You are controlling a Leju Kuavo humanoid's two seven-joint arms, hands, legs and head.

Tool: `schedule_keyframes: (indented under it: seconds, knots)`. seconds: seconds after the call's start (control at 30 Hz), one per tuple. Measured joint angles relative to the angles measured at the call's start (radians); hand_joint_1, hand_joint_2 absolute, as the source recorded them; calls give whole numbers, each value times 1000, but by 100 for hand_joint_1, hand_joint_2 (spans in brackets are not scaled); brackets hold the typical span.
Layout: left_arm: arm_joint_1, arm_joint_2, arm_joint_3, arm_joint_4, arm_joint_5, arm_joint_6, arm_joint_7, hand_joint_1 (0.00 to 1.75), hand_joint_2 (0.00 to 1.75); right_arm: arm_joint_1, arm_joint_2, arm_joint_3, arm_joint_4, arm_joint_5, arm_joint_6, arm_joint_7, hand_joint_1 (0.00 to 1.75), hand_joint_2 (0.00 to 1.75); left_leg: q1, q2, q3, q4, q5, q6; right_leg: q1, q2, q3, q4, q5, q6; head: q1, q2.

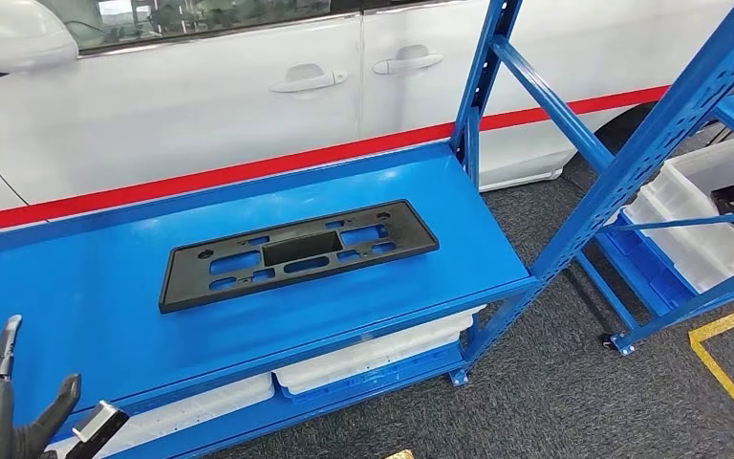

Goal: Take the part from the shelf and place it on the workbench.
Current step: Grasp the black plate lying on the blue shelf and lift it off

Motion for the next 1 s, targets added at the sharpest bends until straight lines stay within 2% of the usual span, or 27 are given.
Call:
schedule_keyframes:
  seconds: [0.57,0.7,0.77,0.83,1.0]
  knots:
    - [13,0,-1,-7,-17,-4,-1,0,0,0,1,8,0,4,-6,-4,0,0,2,0,6,-7,6,-9,3,0,-1,6,0,1,0,0]
    - [2,-4,-9,-6,-29,-14,-7,0,175,0,2,8,0,4,-9,-3,0,0,2,0,7,-7,6,-9,3,0,-1,6,0,1,0,0]
    - [-32,-18,-23,5,-33,-31,-20,0,175,0,2,7,0,-3,-6,-5,0,0,2,0,7,-7,7,-9,3,-2,-1,6,0,1,0,0]
    - [-110,-61,-53,51,-34,-62,-33,0,175,-2,1,7,0,-18,2,-9,0,0,2,-3,6,-7,9,-8,2,-7,-1,6,0,1,0,0]
    - [-399,-241,-165,305,0,-93,-14,0,175,-17,-2,5,0,-30,24,-4,0,0,2,-8,3,-6,15,-5,0,-12,-1,6,5,6,0,0]
